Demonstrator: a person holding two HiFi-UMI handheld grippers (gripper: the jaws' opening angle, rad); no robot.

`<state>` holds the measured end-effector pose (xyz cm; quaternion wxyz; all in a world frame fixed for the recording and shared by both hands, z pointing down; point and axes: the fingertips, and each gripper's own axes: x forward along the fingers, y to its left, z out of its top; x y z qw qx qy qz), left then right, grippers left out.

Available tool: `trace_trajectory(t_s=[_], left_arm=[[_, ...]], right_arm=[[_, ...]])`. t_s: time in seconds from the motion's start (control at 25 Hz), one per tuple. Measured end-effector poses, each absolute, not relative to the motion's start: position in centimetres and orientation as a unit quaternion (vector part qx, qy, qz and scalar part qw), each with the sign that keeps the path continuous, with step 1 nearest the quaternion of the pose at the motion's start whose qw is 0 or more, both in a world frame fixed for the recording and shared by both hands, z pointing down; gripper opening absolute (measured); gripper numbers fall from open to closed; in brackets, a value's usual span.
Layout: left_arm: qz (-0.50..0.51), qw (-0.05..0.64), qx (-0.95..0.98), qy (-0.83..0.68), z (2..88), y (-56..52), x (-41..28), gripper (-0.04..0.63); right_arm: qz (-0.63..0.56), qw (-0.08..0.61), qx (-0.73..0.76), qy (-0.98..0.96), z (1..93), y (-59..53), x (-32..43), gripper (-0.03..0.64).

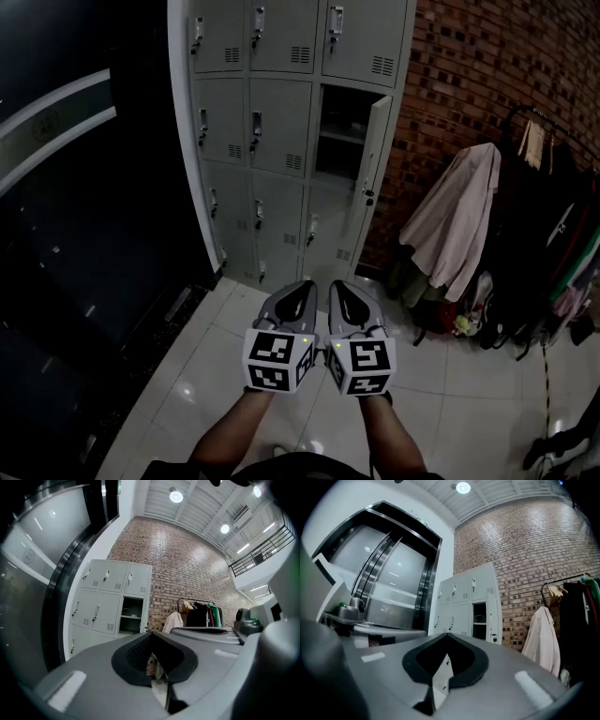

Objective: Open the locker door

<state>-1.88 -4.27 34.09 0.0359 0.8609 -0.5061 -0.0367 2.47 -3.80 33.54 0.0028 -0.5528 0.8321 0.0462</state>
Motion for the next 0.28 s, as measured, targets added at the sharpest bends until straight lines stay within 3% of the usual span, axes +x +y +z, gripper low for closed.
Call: trace_trajectory(t_s=[0.28], left_arm=[[-0.029,0.037,0.862,-0.505,34.2,-2.5,0.4,0.005]], right_arm=[[0.044,0.006,-0.553,0.832,33.4,-2.0,4.8,0.000]])
